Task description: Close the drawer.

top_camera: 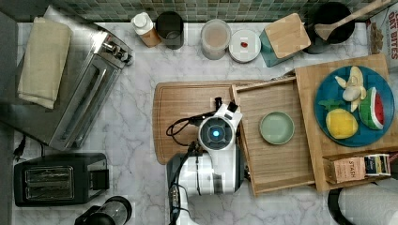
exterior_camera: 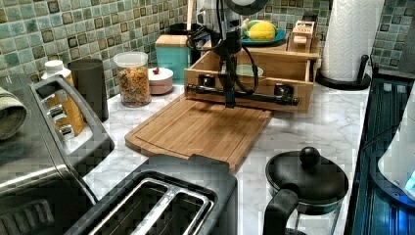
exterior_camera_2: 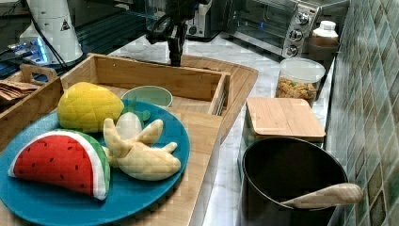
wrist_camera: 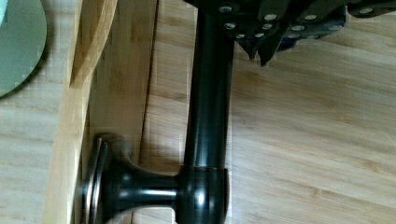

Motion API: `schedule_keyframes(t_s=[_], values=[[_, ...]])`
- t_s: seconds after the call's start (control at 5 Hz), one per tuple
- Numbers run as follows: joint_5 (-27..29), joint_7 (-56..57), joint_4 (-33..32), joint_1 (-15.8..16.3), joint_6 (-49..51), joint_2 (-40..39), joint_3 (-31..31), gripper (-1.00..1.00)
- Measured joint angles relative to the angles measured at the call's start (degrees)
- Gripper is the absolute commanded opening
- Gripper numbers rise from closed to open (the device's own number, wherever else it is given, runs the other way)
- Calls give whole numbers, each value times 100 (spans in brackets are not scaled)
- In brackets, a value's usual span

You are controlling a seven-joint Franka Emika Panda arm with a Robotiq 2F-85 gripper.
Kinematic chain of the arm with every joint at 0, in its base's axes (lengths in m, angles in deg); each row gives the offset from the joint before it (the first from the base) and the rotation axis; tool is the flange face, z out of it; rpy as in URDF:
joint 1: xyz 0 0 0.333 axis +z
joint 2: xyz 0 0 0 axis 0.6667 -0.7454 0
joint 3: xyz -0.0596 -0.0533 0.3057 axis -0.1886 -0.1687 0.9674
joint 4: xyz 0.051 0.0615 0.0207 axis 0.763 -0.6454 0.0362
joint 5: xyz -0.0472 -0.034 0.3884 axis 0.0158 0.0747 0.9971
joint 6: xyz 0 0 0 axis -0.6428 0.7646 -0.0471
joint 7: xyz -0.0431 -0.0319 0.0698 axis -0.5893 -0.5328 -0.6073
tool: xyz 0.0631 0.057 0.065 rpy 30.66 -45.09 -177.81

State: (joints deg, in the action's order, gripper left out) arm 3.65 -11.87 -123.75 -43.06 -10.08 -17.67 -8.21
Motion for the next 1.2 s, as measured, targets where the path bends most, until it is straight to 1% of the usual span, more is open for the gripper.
schedule_keyframes(t_s=[0.2,0.4,0.6,0.8,1.0,1.2], values=[[-49,442,22,-190,-8,28,-11,-100],[-78,498,22,-324,-22,33,-90,-100],[-76,906,112,-387,-28,-39,-252,-100],[-75,1628,269,-453,0,-163,-427,-100],[-70,2065,369,-554,25,-208,-689,-100],[-11,2451,526,-741,-17,-285,-886,-100]])
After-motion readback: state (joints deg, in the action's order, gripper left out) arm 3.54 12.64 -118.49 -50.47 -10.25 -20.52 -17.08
